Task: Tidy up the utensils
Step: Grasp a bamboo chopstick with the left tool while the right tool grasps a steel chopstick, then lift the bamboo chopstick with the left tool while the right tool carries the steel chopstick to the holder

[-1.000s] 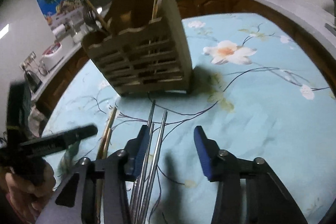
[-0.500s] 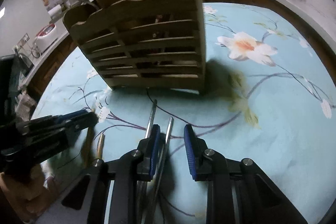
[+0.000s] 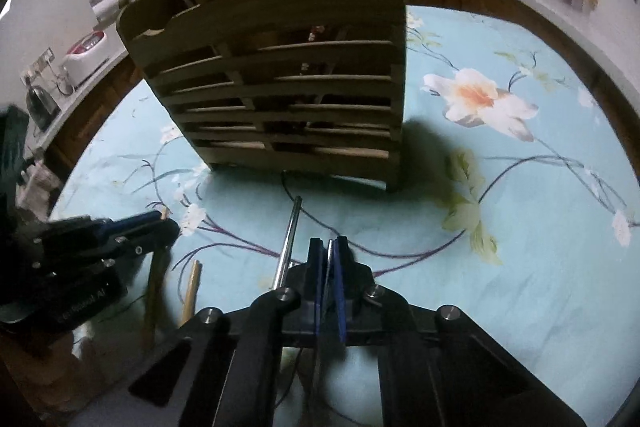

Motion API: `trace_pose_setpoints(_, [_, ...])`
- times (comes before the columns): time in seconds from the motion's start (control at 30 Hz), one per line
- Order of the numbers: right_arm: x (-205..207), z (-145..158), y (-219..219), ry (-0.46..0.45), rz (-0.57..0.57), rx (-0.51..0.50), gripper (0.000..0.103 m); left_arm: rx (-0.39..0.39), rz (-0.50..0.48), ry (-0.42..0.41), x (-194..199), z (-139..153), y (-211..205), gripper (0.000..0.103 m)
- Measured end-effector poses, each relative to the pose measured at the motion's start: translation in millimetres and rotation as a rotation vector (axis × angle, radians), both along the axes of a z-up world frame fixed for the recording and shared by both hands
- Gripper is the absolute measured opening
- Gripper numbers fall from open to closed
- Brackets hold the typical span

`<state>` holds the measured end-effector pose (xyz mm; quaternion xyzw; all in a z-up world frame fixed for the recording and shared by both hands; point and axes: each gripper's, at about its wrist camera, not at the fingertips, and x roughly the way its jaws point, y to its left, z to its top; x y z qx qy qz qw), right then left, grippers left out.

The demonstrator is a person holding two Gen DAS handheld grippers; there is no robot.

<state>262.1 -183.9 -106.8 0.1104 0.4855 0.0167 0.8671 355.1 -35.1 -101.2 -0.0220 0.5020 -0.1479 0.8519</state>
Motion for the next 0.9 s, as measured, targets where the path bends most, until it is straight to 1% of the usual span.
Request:
trace_pose_setpoints(0.07, [-5,5,-3,-0.013,-0.011,0.025,0.004,-0.041,0.015,-0.001,-6,3,10,0.008])
trace_pose_setpoints(0.2, [-19,23,-5,-0.056,-0.024,0.070,0.004,-0.079,0.037,-0.026,-20,17,23,0.007])
trace_pose_setpoints(0.27, [-25,34,-6,-0.079,-0.027,0.081,0.004,-0.101,0.045,-0.042,-28,28,29,0.005])
trace_pose_setpoints(0.43, [-44,57,-14,-0.139,-0.040,0.088,0.004,-0.127,0.065,-0.110,-54,59,43,0.004])
trace_pose_setpoints(0.57, [-53,74,-14,-0.176,-0.044,0.087,0.004,-0.114,0.064,-0.140,-71,72,48,0.004])
trace_pose_setpoints(0.77, [-64,91,-11,-0.218,-0.037,0.097,0.004,-0.155,0.075,-0.178,-91,98,60,0.003])
trace_pose_setpoints(0.9, [-73,106,-10,-0.262,-0.043,0.096,0.004,-0.158,0.063,-0.231,-107,120,63,0.003])
